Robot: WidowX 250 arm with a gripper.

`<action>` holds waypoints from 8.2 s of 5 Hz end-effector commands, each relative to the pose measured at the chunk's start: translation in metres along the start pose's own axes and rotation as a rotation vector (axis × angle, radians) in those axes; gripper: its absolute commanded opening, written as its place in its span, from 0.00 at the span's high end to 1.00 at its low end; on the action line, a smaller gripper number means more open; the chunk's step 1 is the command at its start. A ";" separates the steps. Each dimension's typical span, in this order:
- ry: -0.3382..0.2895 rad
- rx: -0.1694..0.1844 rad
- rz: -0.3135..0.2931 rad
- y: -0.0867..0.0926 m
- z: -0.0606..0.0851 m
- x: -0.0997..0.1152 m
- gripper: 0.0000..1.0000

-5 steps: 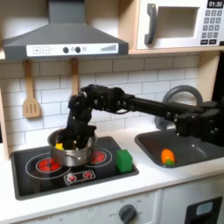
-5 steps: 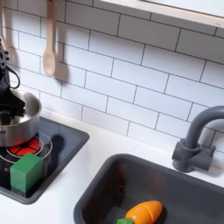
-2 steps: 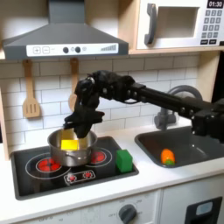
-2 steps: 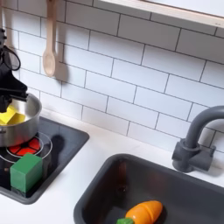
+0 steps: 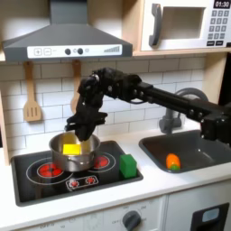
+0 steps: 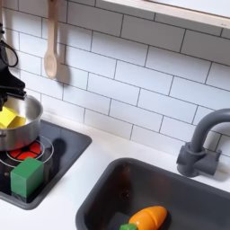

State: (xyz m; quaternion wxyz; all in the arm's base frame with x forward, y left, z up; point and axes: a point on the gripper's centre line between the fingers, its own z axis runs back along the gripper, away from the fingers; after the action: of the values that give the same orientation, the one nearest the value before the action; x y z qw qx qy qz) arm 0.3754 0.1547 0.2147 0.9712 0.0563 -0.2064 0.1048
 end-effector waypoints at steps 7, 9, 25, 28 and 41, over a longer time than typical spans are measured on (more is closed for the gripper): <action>0.085 -0.016 0.342 -0.017 -0.047 0.007 0.00; 0.071 0.002 0.413 -0.007 -0.050 0.017 0.00; -0.001 -0.078 0.243 -0.020 -0.010 0.015 1.00; -0.039 -0.268 -0.049 -0.092 0.033 0.008 1.00; 0.147 -0.231 -0.369 -0.143 0.020 -0.075 0.00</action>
State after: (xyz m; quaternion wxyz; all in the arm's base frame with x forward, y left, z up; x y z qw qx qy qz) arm 0.3312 -0.0070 0.1915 0.9863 -0.0280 -0.1278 -0.1007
